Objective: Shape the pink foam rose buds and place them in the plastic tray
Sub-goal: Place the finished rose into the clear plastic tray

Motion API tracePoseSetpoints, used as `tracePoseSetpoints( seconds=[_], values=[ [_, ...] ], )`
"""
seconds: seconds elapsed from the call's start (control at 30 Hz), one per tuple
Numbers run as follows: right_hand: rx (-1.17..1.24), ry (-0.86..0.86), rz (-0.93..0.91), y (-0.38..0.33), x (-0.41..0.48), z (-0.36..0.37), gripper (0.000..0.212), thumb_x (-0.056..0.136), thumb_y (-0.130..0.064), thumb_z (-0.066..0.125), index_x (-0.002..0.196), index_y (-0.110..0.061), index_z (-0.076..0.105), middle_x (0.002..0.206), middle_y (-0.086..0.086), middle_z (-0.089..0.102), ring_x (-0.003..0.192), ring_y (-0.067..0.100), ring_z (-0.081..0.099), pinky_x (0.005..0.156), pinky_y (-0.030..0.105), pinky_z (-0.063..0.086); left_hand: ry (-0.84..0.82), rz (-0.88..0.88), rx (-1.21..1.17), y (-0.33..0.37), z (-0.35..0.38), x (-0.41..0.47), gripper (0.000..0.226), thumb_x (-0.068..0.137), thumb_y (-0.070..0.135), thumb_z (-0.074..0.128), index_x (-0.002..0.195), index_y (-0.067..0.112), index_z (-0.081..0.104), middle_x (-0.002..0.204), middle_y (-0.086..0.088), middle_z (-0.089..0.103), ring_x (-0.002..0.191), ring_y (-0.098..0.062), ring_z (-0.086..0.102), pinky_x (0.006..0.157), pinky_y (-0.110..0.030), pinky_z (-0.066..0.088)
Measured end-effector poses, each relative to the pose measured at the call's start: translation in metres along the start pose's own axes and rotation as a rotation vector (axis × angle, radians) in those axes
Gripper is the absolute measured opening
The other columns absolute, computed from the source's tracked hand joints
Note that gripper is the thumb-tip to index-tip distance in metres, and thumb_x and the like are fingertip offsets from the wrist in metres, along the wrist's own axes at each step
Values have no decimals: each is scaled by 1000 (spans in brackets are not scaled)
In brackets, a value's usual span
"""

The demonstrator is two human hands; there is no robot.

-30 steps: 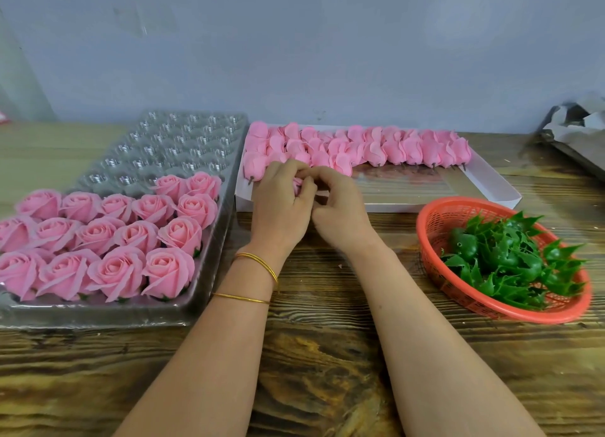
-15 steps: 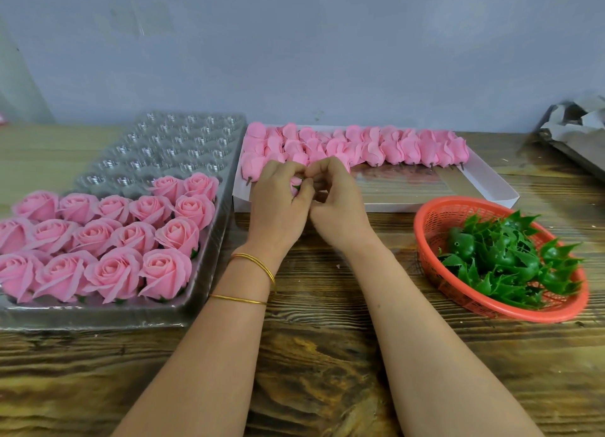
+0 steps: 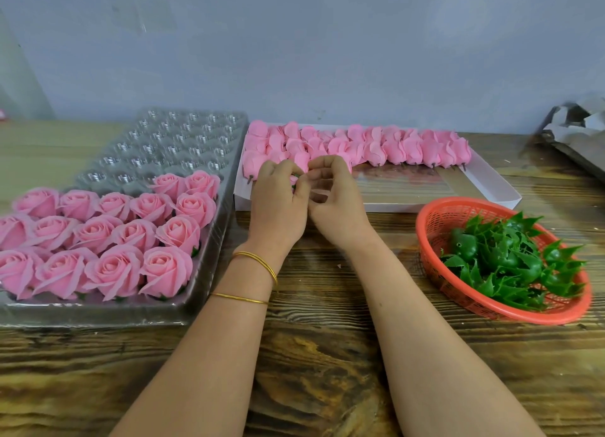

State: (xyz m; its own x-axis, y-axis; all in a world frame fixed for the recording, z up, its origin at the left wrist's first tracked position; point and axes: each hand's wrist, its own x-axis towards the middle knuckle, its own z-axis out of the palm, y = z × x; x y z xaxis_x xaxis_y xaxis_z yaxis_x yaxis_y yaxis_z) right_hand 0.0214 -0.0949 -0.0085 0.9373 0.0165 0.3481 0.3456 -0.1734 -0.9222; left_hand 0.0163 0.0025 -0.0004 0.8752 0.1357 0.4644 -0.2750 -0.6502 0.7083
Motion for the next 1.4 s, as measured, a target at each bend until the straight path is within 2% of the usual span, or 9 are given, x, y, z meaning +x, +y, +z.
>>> tracePoseSetpoints(
  seconds=[0.17,0.3,0.43,0.6,0.8,1.0,1.17,1.3,1.4],
  values=[
    [39,-18,52,-2,0,1,46,80,9,62,115,-17,45,105,9,55,80,14,59,77,28,54,51,-12,1,1,-3,4,13,94,12,54,98,4,63,104,-14,54,87,-18,48,72,-18,29],
    [11,-7,103,-3,0,0,54,75,9,60,118,-20,45,112,17,56,89,23,60,88,45,55,101,0,12,7,-14,11,14,93,10,52,96,3,64,103,-16,57,86,-18,48,70,-17,26],
    [19,-14,125,-7,-1,1,56,63,-5,57,116,-21,46,105,11,54,86,20,60,85,41,53,128,-2,14,21,-37,27,16,92,11,52,93,3,65,98,-16,64,92,-26,57,74,-26,37],
    [23,-22,140,-4,-1,-1,52,73,6,60,117,-19,48,103,6,53,82,15,58,89,42,53,47,3,18,34,-85,51,12,86,11,56,90,6,67,80,-8,62,86,-33,64,82,-41,53],
    [-17,-41,147,-6,0,-3,53,78,8,62,123,-16,49,102,2,54,85,13,60,91,39,54,-164,-104,295,-1,-137,83,11,86,14,59,76,14,63,59,-5,66,40,1,56,63,-21,48],
    [-52,-60,148,-8,-1,-4,50,80,6,63,121,-19,49,99,-4,53,84,12,61,90,35,54,-320,-238,545,-53,-159,95,12,88,11,61,80,3,64,72,-11,67,50,-18,65,69,-29,45],
    [-47,-50,158,-8,-1,-3,51,80,7,61,124,-16,50,99,-4,54,78,7,59,89,32,53,-462,-387,608,-82,-170,98,16,88,0,61,83,-15,61,81,-28,62,77,-42,66,86,-55,52],
    [-55,-56,161,-10,-1,-4,51,80,6,62,125,-16,50,98,-6,53,76,4,59,87,29,52,-597,-345,763,-92,-170,93,23,89,7,63,83,-16,65,74,-24,60,64,-27,49,67,-38,46],
    [-61,-60,166,-10,-1,-5,51,81,6,62,126,-15,50,97,-7,53,77,5,60,91,31,52,-679,-280,826,-93,-164,91,20,91,8,61,93,-10,68,93,-24,66,80,-27,53,72,-32,39]
  ],
)
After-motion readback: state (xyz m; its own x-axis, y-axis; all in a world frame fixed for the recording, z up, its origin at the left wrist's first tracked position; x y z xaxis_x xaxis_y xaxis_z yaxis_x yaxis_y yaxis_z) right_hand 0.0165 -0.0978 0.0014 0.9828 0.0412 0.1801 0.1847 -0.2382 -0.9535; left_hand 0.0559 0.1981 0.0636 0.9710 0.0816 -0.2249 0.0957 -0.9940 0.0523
